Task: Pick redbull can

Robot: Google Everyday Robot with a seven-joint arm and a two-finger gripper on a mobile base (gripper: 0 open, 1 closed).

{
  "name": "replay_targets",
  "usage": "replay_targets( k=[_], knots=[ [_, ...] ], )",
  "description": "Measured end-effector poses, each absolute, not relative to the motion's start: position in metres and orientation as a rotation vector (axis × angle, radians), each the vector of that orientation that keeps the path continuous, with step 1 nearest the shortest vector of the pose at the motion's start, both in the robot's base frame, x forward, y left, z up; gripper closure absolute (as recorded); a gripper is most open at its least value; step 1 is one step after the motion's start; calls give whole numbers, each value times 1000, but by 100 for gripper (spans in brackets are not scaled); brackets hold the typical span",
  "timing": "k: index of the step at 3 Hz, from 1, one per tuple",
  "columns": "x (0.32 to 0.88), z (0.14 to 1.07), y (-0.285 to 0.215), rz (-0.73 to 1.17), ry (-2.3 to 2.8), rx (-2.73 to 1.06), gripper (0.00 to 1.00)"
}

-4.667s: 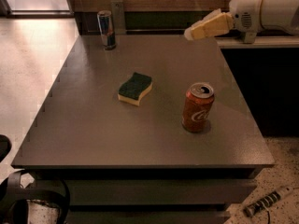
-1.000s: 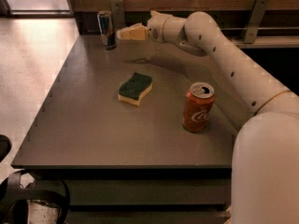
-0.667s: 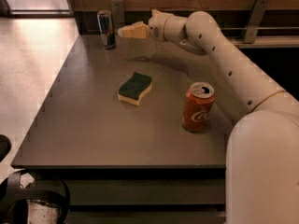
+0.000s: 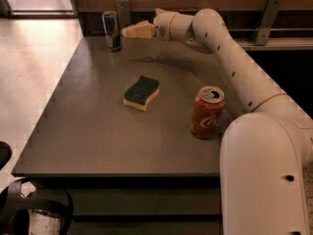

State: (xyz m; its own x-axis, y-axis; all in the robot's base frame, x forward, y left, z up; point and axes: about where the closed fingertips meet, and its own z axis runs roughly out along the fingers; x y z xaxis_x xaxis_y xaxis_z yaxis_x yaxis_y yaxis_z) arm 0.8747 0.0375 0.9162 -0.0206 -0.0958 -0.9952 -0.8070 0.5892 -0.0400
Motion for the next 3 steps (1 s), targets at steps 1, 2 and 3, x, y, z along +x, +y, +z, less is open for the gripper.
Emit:
replay_targets(
  k=[1,2,3],
  knots=[
    [874,914,52,697,1499,-840,0],
    [863,904,78,726,1482,-858,0],
    [863,904,78,727,1482,-858,0]
  ],
)
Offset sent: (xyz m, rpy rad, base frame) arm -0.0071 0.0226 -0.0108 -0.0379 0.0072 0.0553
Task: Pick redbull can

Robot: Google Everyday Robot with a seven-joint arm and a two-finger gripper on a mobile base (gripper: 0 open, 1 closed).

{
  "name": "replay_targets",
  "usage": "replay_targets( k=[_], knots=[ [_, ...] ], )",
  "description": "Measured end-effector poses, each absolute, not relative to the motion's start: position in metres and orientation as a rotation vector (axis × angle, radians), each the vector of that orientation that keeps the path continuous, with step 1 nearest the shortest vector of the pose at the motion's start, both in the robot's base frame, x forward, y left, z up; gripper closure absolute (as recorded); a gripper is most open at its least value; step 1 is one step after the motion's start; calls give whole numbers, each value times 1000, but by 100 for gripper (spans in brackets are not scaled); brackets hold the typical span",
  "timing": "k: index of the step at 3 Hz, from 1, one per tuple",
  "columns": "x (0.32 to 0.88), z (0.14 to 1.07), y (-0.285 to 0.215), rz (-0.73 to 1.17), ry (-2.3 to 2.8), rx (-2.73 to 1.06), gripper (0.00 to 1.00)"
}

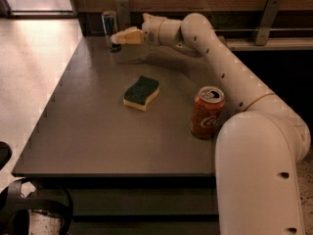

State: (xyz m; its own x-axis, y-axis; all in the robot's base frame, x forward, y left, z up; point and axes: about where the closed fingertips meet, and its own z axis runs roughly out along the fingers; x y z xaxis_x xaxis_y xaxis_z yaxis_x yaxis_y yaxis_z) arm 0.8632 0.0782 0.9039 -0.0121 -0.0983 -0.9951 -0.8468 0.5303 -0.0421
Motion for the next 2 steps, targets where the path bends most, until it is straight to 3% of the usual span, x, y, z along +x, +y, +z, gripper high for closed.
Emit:
replay_targets(
  k=[2],
  knots=[
    [873,895,97,663,1534,-893,0]
  ],
)
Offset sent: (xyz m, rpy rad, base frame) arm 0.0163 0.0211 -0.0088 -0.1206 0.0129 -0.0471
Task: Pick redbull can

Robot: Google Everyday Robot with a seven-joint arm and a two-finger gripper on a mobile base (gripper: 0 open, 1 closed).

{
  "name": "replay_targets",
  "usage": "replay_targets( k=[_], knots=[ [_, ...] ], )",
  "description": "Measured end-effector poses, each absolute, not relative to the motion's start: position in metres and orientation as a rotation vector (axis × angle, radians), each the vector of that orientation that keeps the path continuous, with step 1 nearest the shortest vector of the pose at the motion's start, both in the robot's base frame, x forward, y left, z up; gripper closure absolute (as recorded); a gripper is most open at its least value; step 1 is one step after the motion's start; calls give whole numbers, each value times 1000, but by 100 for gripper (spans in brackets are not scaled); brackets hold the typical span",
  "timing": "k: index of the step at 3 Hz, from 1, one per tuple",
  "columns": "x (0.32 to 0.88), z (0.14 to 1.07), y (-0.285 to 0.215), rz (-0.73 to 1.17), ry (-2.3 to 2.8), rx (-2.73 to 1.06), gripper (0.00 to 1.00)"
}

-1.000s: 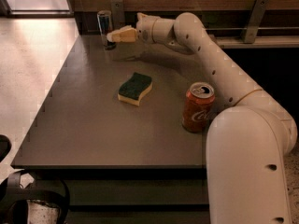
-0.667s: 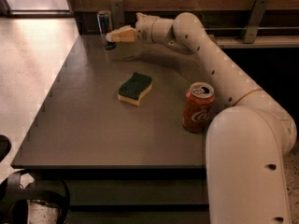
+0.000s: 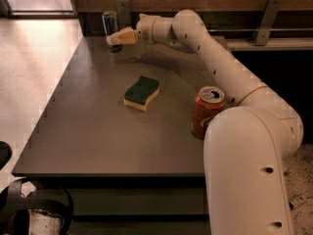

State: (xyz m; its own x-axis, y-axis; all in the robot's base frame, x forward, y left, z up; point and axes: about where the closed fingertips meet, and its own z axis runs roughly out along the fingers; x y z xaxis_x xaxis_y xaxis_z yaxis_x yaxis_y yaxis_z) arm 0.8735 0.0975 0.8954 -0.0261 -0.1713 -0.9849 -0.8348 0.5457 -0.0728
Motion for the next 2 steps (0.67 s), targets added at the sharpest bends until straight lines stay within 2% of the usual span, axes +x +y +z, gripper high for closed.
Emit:
replay_targets(
  k=[2],
  knots=[
    [891,880,119,719,1498,-870,0]
  ],
)
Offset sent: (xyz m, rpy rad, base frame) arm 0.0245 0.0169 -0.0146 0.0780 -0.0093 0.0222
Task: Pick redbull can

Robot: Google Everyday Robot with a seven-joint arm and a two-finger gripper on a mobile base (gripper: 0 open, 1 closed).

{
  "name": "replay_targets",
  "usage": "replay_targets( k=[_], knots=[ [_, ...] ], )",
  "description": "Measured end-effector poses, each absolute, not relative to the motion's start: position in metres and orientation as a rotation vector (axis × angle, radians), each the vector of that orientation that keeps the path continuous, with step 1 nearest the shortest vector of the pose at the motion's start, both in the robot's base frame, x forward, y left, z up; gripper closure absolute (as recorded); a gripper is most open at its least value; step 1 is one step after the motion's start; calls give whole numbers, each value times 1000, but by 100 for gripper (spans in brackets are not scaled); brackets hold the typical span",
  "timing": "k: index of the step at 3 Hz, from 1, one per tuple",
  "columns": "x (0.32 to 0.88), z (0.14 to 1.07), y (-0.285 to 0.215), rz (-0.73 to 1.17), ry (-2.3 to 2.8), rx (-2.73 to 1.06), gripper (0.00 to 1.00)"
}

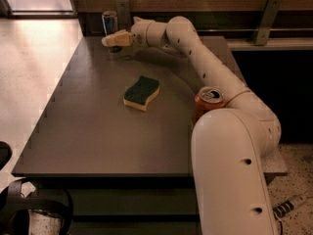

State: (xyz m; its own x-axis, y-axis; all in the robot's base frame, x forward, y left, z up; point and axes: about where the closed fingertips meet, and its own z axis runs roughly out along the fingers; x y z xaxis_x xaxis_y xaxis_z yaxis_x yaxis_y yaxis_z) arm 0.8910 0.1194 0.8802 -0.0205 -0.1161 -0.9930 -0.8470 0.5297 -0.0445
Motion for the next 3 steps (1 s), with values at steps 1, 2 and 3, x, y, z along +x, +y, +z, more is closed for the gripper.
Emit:
replay_targets(
  k=[1,2,3],
  knots=[
    [893,881,120,716,1494,-870,0],
    [895,886,121,705,1486,-873,0],
    [896,889,128,710,1477,-891,0]
  ],
)
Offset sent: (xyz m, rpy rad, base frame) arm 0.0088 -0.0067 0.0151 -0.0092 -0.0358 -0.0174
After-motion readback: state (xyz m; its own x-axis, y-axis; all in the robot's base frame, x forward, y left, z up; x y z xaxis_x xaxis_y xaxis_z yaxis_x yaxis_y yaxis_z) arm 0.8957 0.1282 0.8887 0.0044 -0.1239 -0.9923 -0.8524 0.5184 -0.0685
